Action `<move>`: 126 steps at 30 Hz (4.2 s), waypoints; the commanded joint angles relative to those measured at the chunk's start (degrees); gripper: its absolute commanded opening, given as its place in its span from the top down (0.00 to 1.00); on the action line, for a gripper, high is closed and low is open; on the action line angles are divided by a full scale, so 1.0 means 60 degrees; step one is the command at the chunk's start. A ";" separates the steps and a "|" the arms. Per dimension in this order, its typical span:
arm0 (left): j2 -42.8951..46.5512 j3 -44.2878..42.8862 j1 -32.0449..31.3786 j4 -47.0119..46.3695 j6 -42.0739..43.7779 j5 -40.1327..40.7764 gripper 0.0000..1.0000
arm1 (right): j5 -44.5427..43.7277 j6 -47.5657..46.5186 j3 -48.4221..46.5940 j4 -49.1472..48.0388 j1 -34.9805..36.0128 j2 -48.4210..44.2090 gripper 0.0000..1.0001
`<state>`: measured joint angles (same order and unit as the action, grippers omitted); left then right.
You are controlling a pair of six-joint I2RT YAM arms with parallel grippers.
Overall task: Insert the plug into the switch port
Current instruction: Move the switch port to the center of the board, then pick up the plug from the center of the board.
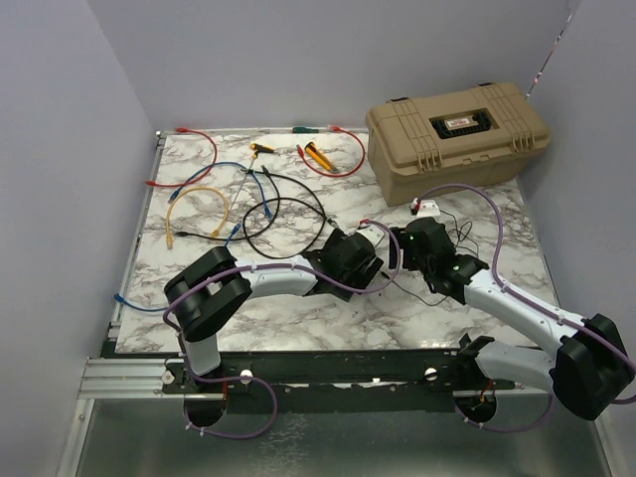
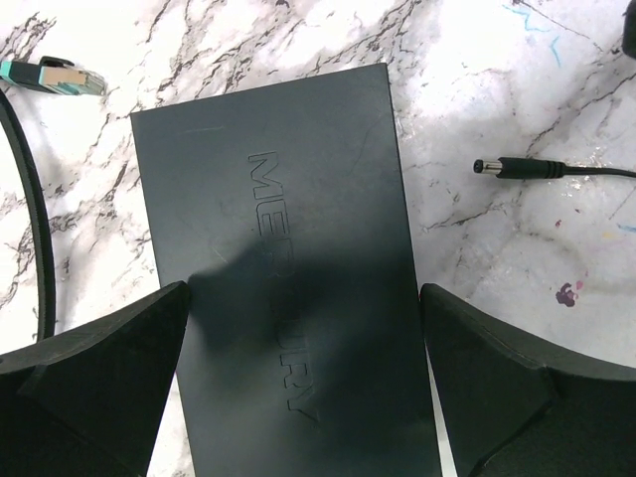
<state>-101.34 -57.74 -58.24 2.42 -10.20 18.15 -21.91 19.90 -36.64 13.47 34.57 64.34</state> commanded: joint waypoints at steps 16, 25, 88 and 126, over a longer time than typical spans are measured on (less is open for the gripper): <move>0.0652 0.1438 0.0210 0.1204 -0.0628 0.1368 0.02 | 0.0796 0.0211 -0.0380 0.1132 0.0084 0.0953 0.22; 0.1831 0.2045 0.0455 0.1245 -0.0940 0.1119 0.02 | 0.1702 0.0397 -0.0538 0.1269 0.0082 0.2027 0.31; 0.1229 0.3817 0.1610 -0.7988 -0.7314 -0.4508 0.52 | 0.6889 -0.1494 0.0966 -0.2985 0.0084 0.0483 0.99; -0.1201 0.6249 0.1960 -1.6062 -1.1816 -0.4696 1.00 | 0.7383 -0.0800 0.3726 -0.7103 0.0083 -0.0848 0.57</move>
<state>-110.24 -20.51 -46.83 -84.03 -80.36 -9.96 19.68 14.20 -14.90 -24.23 34.81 58.46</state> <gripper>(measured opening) 0.026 0.429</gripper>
